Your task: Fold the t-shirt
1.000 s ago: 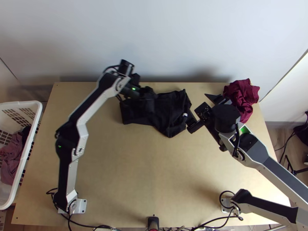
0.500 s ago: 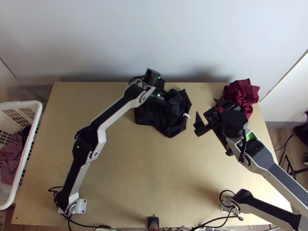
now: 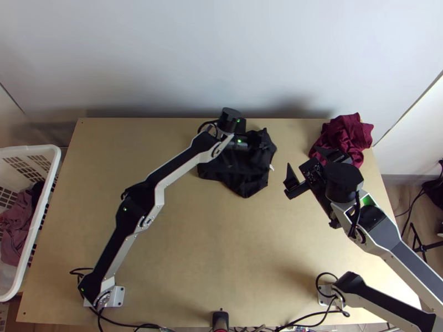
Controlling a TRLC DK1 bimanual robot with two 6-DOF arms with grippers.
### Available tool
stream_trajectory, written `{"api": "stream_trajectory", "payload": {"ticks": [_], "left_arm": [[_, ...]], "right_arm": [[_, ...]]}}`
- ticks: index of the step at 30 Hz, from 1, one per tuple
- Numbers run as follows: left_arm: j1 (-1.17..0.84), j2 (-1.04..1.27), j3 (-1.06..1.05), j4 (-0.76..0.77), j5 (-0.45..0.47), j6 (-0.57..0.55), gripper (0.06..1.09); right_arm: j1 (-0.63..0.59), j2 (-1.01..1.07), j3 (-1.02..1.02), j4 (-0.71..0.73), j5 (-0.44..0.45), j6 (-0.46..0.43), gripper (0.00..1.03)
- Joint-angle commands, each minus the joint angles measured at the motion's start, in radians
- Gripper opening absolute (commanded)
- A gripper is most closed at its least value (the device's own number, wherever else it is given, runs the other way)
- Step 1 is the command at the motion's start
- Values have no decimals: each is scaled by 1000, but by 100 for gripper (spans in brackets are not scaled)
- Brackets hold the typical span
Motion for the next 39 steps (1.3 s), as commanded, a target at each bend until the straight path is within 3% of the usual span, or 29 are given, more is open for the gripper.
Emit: {"api": "stream_trajectory", "payload": {"ticks": [1,6,11,14,18,23,25,28,33,39], "left_arm": [[55,9,0,-6,-44,16,105],[114,-90,-1,-121,-42,70,105],[187,-243,-58,-293,-42,176,105],[252,-311,-78,-451,-42,272,105],[350,-412,-173,-644,-44,418,105],[408,-696,-613,-537,-73,501,105],[414,-788,-734,-492,-116,533,105],[468,-864,-805,-477,-122,538,105],[562,-993,-863,-480,-134,548,105],[605,-1170,-929,-483,-173,559,105]], "right_arm": [[-10,-6,8,-3,2,22,98],[-24,-11,6,-16,0,63,98],[-41,-25,-32,-46,-20,217,98],[-36,-37,-95,-59,-46,304,98],[4,-32,-118,-41,-52,321,98],[19,4,-55,-15,-52,306,98],[22,21,-40,-1,-55,356,98],[25,60,-39,5,-109,505,98],[103,127,-35,4,-130,537,98],[142,251,67,-55,-151,747,98]]}}
